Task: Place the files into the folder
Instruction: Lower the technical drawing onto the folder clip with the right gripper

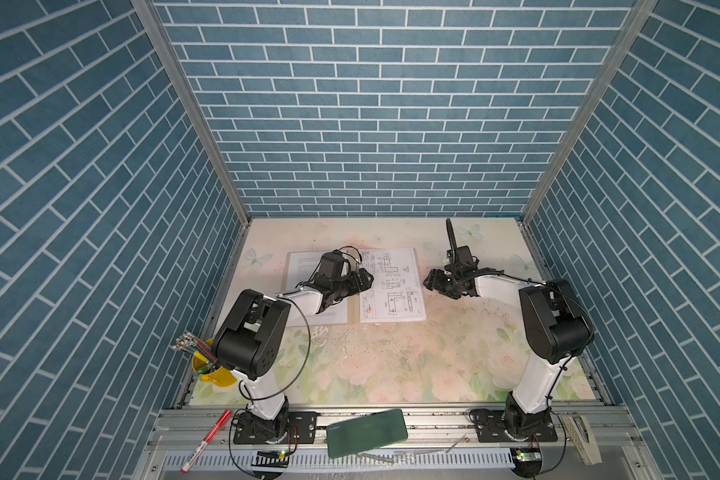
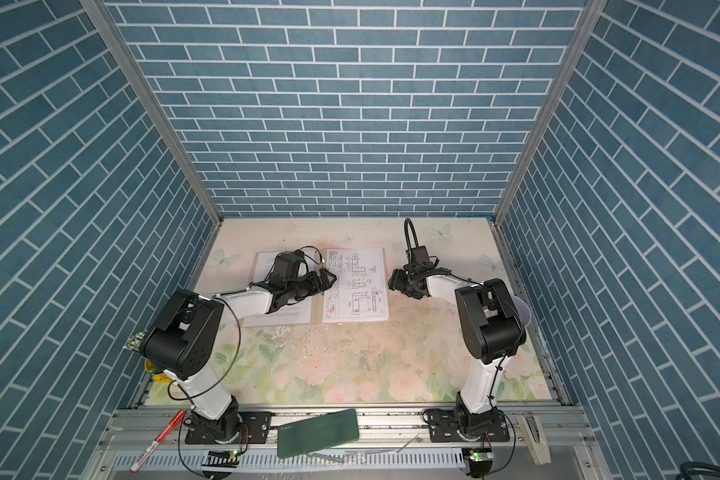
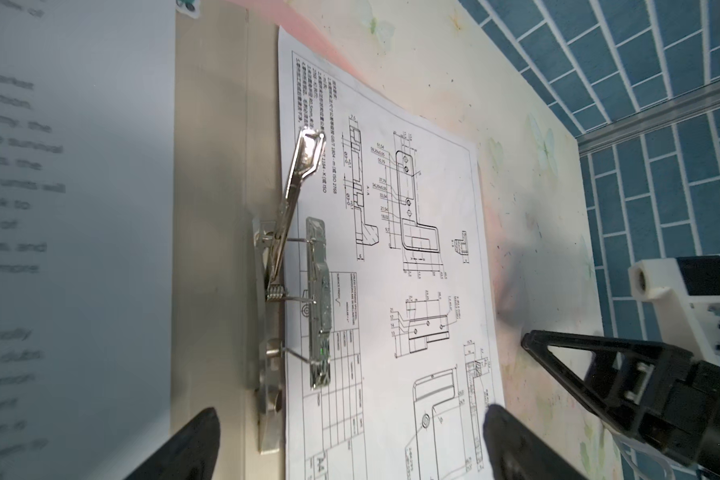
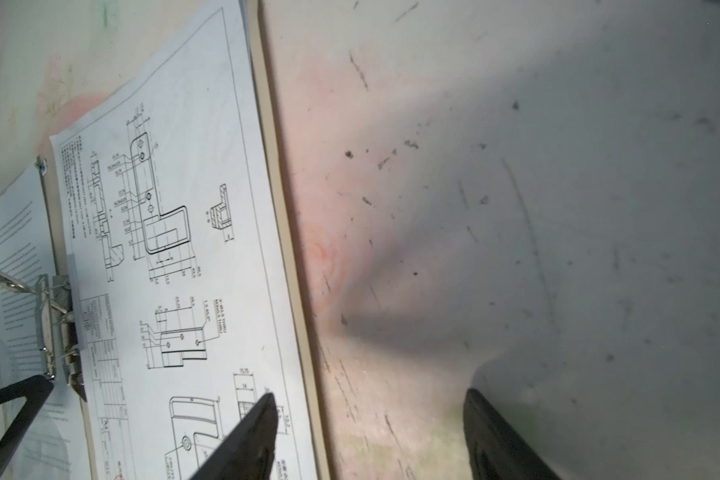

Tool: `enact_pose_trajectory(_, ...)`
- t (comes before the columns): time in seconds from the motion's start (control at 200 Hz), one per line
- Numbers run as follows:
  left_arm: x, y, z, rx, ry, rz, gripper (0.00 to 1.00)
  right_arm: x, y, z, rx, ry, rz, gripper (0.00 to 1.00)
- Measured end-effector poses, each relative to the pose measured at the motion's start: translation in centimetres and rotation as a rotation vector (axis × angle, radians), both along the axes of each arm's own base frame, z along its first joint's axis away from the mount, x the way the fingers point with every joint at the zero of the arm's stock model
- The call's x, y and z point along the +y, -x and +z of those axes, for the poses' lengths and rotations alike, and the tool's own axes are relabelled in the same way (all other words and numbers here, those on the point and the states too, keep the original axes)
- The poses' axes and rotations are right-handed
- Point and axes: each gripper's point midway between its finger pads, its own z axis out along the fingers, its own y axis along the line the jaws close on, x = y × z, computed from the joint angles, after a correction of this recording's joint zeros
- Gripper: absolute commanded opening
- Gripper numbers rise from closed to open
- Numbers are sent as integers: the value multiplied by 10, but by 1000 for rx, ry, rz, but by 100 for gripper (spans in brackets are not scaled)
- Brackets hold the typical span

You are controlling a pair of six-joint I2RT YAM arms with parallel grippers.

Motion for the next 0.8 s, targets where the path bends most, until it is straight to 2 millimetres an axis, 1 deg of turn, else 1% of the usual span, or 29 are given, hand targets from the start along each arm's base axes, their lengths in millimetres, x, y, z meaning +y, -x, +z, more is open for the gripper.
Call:
enact_pose_trajectory(0.09,-3,-4,-10,13,-4,-8,100,-3,-2,0,-5,-2,-8,71)
enact_pose_trajectory(0.225,-8,-15,-3,-18,10,-14,100,-6,-4,0,-7,-6,-15,71)
enact_pose_trajectory(0.315,-11,-18,-4,-21,19,-20,100,-8,-5,0,-10,-9,-19,71)
enact_pose_trajectory(0.556,-22,-17,-3,-21,55,-25,99,-15,-9,1,-13,-18,-36,71)
enact_pose_trajectory(0.801,-47,-5,0,-14,96,-49,99,-21,-13,1,-17,-28,-37,71)
